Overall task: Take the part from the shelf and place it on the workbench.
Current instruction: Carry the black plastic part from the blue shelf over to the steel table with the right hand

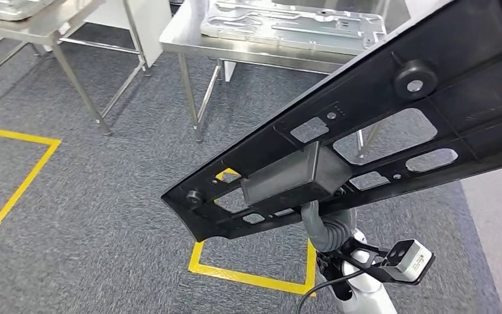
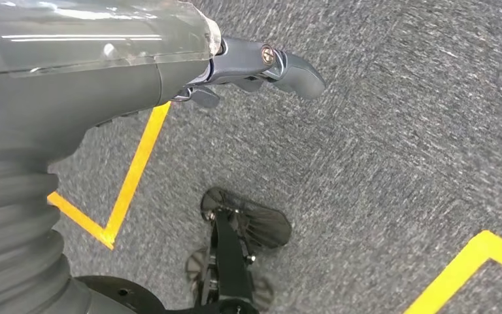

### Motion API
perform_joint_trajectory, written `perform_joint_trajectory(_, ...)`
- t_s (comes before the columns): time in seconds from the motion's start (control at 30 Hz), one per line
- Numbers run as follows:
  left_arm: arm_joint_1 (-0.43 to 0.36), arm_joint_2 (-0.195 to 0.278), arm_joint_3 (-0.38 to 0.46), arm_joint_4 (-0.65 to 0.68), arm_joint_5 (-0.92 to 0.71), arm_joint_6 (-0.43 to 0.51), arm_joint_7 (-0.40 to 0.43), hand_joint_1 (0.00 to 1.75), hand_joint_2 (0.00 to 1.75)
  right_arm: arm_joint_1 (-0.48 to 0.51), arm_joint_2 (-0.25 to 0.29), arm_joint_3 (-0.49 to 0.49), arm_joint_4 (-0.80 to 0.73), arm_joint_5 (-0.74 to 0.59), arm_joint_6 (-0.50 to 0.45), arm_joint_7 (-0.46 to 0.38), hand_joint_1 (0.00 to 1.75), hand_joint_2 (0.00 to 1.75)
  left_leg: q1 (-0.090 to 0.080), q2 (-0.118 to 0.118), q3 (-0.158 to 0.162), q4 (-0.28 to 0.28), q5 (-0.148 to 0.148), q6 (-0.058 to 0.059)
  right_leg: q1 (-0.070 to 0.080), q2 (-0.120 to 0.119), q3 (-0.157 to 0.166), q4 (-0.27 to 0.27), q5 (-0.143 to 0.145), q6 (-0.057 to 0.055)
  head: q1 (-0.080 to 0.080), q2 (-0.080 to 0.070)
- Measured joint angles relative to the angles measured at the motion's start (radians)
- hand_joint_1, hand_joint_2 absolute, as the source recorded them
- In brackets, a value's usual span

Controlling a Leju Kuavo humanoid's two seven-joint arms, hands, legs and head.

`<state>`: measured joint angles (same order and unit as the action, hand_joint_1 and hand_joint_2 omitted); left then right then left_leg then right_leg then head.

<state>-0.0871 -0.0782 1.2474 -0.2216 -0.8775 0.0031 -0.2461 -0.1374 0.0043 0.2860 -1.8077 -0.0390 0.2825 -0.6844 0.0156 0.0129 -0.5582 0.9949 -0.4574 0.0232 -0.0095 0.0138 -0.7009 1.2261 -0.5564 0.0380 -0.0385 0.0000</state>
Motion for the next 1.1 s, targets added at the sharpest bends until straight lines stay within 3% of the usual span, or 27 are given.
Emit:
perform_joint_trajectory(0.03, 0.001, 0.000, 0.000, 0.000, 0.001, 0.000, 0.000, 0.00, 1.75, 0.001, 0.000, 0.000, 0.003, 0.000, -0.001, 0.000, 1.75, 1.75, -0.001, 0.014, -0.001, 0.000, -0.001, 0.001, -0.002, -0.003, -0.024, 0.048, -0.014, 0.002, 0.000, 0.000)
perform_joint_trajectory(0.07, 0.002, 0.000, 0.000, 0.000, 0.002, 0.000, -0.001, 0.00, 1.75, 0.001, -0.001, 0.000, 0.005, -0.001, -0.003, 0.000, 1.75, 1.75, -0.002, 0.027, -0.001, 0.000, -0.002, 0.001, -0.003, -0.006, -0.031, 0.060, -0.009, 0.004, 0.000, 0.000)
perform_joint_trajectory(0.1, 0.001, 0.000, 0.001, 0.000, 0.004, -0.001, -0.001, 0.00, 1.75, 0.001, -0.001, 0.000, 0.007, -0.002, -0.006, 0.000, 1.75, 1.75, -0.002, 0.038, 0.000, 0.000, -0.003, 0.000, -0.004, -0.011, -0.016, 0.033, 0.013, 0.003, 0.000, 0.000)
perform_joint_trajectory(0.17, -0.001, 0.000, 0.001, 0.000, 0.007, -0.004, 0.000, 0.00, 1.75, 0.000, -0.001, 0.000, 0.007, -0.003, -0.010, 0.000, 1.75, 1.75, -0.003, 0.058, 0.005, 0.001, -0.006, -0.005, -0.001, -0.045, 0.058, -0.105, 0.074, -0.004, 0.000, 0.000)
perform_joint_trajectory(0.23, -0.003, 0.000, 0.001, 0.000, 0.012, -0.007, 0.001, 0.00, 1.75, -0.003, -0.001, 0.000, 0.008, -0.003, -0.012, 0.000, 1.75, 1.75, -0.008, 0.074, 0.010, 0.002, -0.011, -0.015, 0.006, -0.074, 0.112, -0.207, 0.106, -0.018, 0.000, 0.000)
perform_joint_trajectory(0.27, -0.004, 0.000, 0.001, 0.000, 0.015, -0.008, 0.002, 0.00, 1.75, -0.004, -0.001, 0.000, 0.008, -0.004, -0.012, 0.000, 1.75, 1.75, -0.010, 0.082, 0.012, 0.002, -0.013, -0.021, 0.010, -0.077, 0.118, -0.223, 0.108, -0.024, 0.000, 0.000)
perform_joint_trajectory(0.33, -0.007, 0.000, 0.002, 0.000, 0.020, -0.009, 0.002, 0.00, 1.75, -0.005, -0.001, 0.000, 0.011, -0.004, -0.011, 0.000, 1.75, 1.75, -0.011, 0.096, 0.015, 0.001, -0.016, -0.033, 0.010, -0.055, 0.115, -0.225, 0.111, -0.036, 0.000, 0.000)
perform_joint_trajectory(0.4, -0.008, 0.000, 0.003, 0.000, 0.023, -0.010, 0.003, 0.00, 1.75, -0.010, -0.001, 0.001, 0.014, -0.005, -0.010, 0.000, 1.75, 1.75, -0.007, 0.065, 0.005, 0.032, -0.041, -0.044, 0.004, -0.038, 0.117, -0.233, 0.117, -0.049, 0.000, 0.000)
perform_joint_trajectory(0.47, -0.006, 0.000, 0.005, 0.000, 0.026, -0.011, 0.003, 0.00, 1.75, -0.018, 0.000, 0.003, 0.020, -0.005, -0.007, 0.000, 1.75, 1.75, -0.003, 0.013, -0.044, 0.143, -0.103, -0.051, 0.002, -0.023, 0.119, -0.236, 0.119, -0.058, 0.000, 0.000)
perform_joint_trajectory(0.53, -0.002, 0.000, 0.009, 0.000, 0.028, -0.013, 0.004, 0.00, 1.75, -0.020, 0.001, 0.005, 0.027, -0.005, -0.007, 0.000, 1.75, 1.75, -0.003, -0.004, -0.108, 0.272, -0.151, -0.054, 0.005, -0.007, 0.119, -0.235, 0.118, -0.062, 0.000, 0.000)
perform_joint_trajectory(0.57, -0.001, 0.001, 0.010, 0.000, 0.029, -0.015, 0.004, 0.00, 1.75, -0.020, 0.001, 0.005, 0.030, -0.005, -0.008, 0.000, 1.75, 1.75, -0.003, -0.006, -0.124, 0.297, -0.150, -0.055, 0.006, 0.000, 0.119, -0.233, 0.117, -0.062, 0.000, 0.000)
perform_joint_trajectory(0.6, 0.000, 0.001, 0.010, 0.000, 0.029, -0.017, 0.004, 0.00, 1.75, -0.020, 0.001, 0.005, 0.032, -0.004, -0.009, 0.000, 1.75, 1.75, -0.003, -0.006, -0.122, 0.285, -0.129, -0.054, 0.006, 0.006, 0.120, -0.232, 0.116, -0.061, 0.000, 0.000)
perform_joint_trajectory(0.67, -0.001, 0.002, 0.013, 0.000, 0.029, -0.023, 0.006, 0.00, 1.75, -0.020, 0.001, 0.005, 0.033, -0.004, -0.013, 0.000, 1.75, 1.75, -0.003, -0.009, -0.067, 0.157, -0.054, -0.049, 0.006, 0.015, 0.124, -0.228, 0.112, -0.057, 0.000, 0.000)
perform_joint_trajectory(0.73, -0.002, 0.003, 0.016, 0.000, 0.029, -0.029, 0.007, 0.00, 1.75, -0.020, 0.000, 0.005, 0.033, -0.003, -0.013, 0.000, 1.75, 1.75, -0.004, -0.016, -0.015, 0.039, -0.009, -0.038, 0.009, 0.022, 0.123, -0.222, 0.109, -0.048, 0.000, 0.000)
perform_joint_trajectory(0.83, -0.004, 0.002, 0.021, 0.000, 0.029, -0.034, 0.007, 0.00, 1.75, -0.020, 0.000, 0.006, 0.032, -0.002, -0.013, 0.000, 1.75, 1.75, -0.006, -0.020, -0.005, 0.012, -0.008, -0.021, 0.010, 0.025, 0.117, -0.221, 0.108, -0.032, 0.000, 0.000)
perform_joint_trajectory(0.9, -0.004, 0.002, 0.023, 0.000, 0.030, -0.037, 0.007, 0.00, 1.75, -0.021, 0.000, 0.006, 0.031, -0.002, -0.013, 0.000, 1.75, 1.75, -0.003, -0.017, -0.002, 0.005, -0.006, -0.008, 0.008, 0.017, 0.109, -0.200, 0.093, -0.021, 0.000, 0.000)
perform_joint_trajectory(0.97, -0.004, 0.002, 0.024, 0.000, 0.030, -0.042, 0.005, 0.00, 1.75, -0.024, 0.000, 0.006, 0.030, -0.002, -0.013, 0.000, 1.75, 1.75, -0.001, -0.013, 0.002, 0.001, -0.007, 0.002, 0.005, 0.003, 0.061, -0.100, 0.042, -0.010, 0.000, 0.000)
perform_joint_trajectory(1.03, -0.002, 0.002, 0.025, 0.000, 0.030, -0.048, 0.004, 0.00, 1.75, -0.024, 0.000, 0.007, 0.030, -0.003, -0.012, 0.001, 1.75, 1.75, -0.002, -0.010, 0.003, 0.001, -0.010, 0.004, 0.000, -0.004, -0.013, 0.037, -0.010, -0.003, 0.000, 0.000)
perform_joint_trajectory(1.07, -0.002, 0.002, 0.025, 0.000, 0.030, -0.050, 0.003, 0.00, 1.75, -0.024, 0.000, 0.007, 0.030, -0.003, -0.012, 0.001, 1.75, 1.75, -0.003, -0.008, 0.006, 0.002, -0.013, 0.004, -0.002, -0.005, -0.036, 0.074, -0.014, -0.001, 0.000, 0.000)
perform_joint_trajectory(1.1, -0.001, 0.002, 0.025, 0.000, 0.029, -0.051, 0.003, 0.00, 1.75, -0.024, 0.000, 0.007, 0.030, -0.004, -0.012, 0.001, 1.75, 1.75, -0.003, -0.007, 0.010, 0.002, -0.017, 0.003, -0.003, -0.006, -0.039, 0.070, 0.004, -0.001, 0.000, 0.000)
